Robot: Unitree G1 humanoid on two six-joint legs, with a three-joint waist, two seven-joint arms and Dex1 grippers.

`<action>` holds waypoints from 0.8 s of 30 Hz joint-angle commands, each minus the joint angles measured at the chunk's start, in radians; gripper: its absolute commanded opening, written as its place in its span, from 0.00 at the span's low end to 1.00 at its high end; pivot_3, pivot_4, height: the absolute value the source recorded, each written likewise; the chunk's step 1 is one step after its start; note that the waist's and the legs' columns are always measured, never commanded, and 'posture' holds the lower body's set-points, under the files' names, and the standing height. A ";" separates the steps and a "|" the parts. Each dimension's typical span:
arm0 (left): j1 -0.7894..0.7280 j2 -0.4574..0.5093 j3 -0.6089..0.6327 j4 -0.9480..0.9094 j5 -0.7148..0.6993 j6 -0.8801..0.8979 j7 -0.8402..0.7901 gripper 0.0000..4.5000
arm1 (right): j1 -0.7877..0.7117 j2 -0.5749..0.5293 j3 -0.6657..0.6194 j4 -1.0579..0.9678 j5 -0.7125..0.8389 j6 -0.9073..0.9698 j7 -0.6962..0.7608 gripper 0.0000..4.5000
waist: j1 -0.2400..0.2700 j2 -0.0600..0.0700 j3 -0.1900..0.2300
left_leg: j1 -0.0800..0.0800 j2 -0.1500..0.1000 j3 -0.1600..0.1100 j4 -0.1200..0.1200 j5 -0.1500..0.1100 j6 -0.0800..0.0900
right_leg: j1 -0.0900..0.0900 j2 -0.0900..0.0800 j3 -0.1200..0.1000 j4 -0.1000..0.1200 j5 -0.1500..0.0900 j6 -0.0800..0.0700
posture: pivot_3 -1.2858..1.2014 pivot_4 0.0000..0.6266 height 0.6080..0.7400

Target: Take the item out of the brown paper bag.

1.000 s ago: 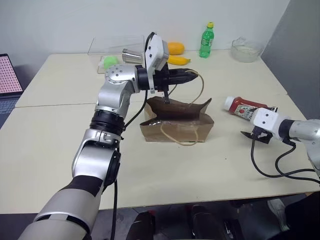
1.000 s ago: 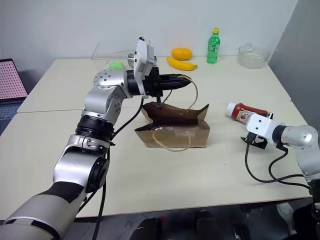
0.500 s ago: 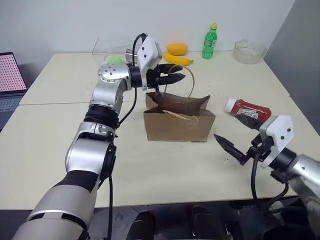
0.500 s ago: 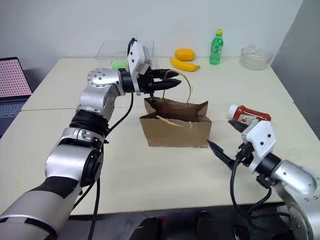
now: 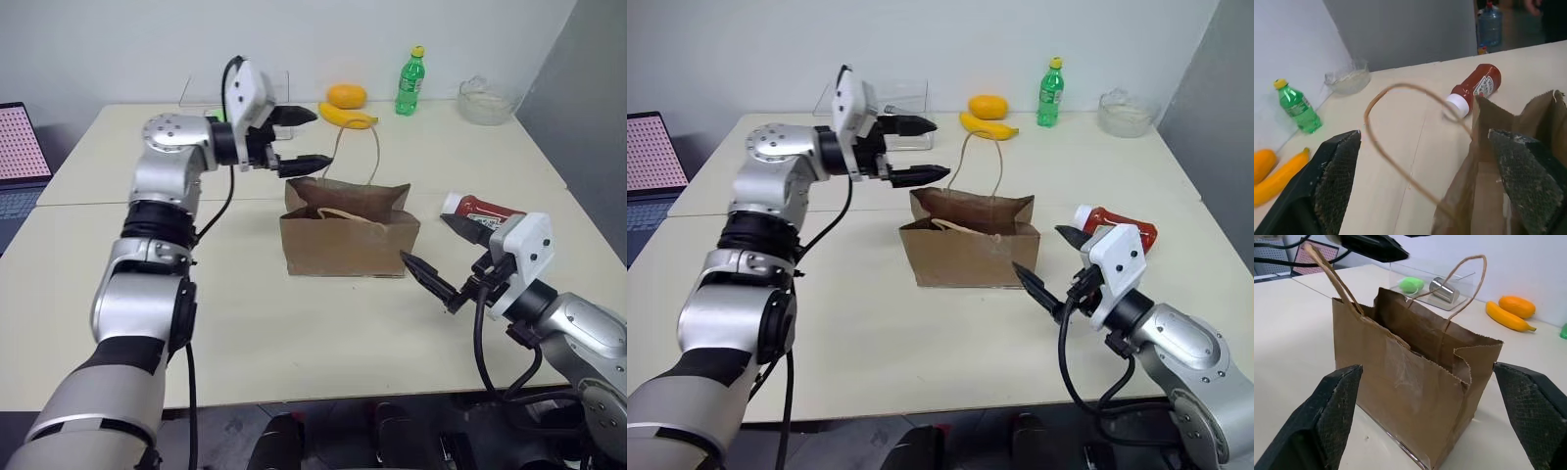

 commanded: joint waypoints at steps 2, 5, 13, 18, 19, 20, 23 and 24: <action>0.103 0.064 0.112 -0.307 -0.147 0.256 0.064 0.98 | 0.030 -0.010 0.009 0.013 -0.039 -0.088 0.016 1.00 | 0.000 0.000 0.000 | 0.000 0.000 0.000 0.000 0.000 0.000 | 0.000 0.000 0.000 0.000 0.000 0.000 | 0.52 0.24 1.00; 0.234 0.052 0.201 -0.543 -0.209 0.373 0.237 0.98 | 0.048 0.013 0.028 0.039 -0.083 -0.153 0.002 1.00 | 0.001 0.000 0.000 | 0.000 0.001 0.000 0.000 0.000 0.000 | 0.000 0.000 0.000 0.000 0.000 0.000 | 0.52 0.24 1.00; 0.794 -0.143 0.220 -1.127 -0.106 0.387 0.712 0.98 | 0.135 0.104 0.111 0.117 -0.183 -0.333 -0.013 1.00 | 0.010 0.001 -0.004 | 0.002 0.001 0.000 0.001 0.000 0.000 | 0.002 0.000 0.001 0.000 0.000 0.000 | 0.52 0.24 1.00; 1.085 -0.227 0.166 -1.257 0.026 0.255 0.850 0.98 | 0.142 0.147 0.148 0.171 -0.243 -0.419 -0.022 1.00 | 0.017 0.001 -0.005 | 0.004 0.002 0.002 0.000 0.000 0.000 | 0.002 0.000 0.003 0.000 0.001 -0.001 | 0.52 0.24 1.00; 1.107 -0.236 0.158 -1.259 0.032 0.247 0.862 0.98 | 0.142 0.152 0.153 0.177 -0.250 -0.429 -0.023 1.00 | 0.022 0.001 -0.005 | 0.004 0.002 0.002 0.000 0.000 0.000 | 0.003 0.000 0.002 0.000 0.001 -0.001 | 0.52 0.24 1.00; 1.129 -0.240 0.145 -1.256 0.046 0.216 0.866 0.98 | 0.145 0.156 0.157 0.182 -0.256 -0.439 -0.024 1.00 | 0.028 0.001 -0.005 | 0.005 0.002 0.001 0.000 0.000 -0.001 | 0.004 0.001 0.002 0.000 0.001 -0.001 | 0.52 0.24 1.00; 1.201 -0.253 0.120 -1.231 0.047 0.121 0.850 0.98 | 0.161 0.171 0.179 0.184 -0.272 -0.456 -0.028 1.00 | 0.033 0.001 -0.005 | 0.015 0.001 0.002 -0.001 0.000 0.000 | 0.015 0.000 0.001 -0.004 0.001 -0.001 | 0.52 0.24 1.00; 1.211 -0.254 0.118 -1.226 0.047 0.100 0.849 0.98 | 0.166 0.174 0.184 0.183 -0.275 -0.459 -0.027 1.00 | 0.033 0.001 -0.005 | 0.018 0.001 0.002 -0.002 -0.001 0.000 | 0.019 0.000 0.002 -0.006 0.001 -0.001 | 0.52 0.24 1.00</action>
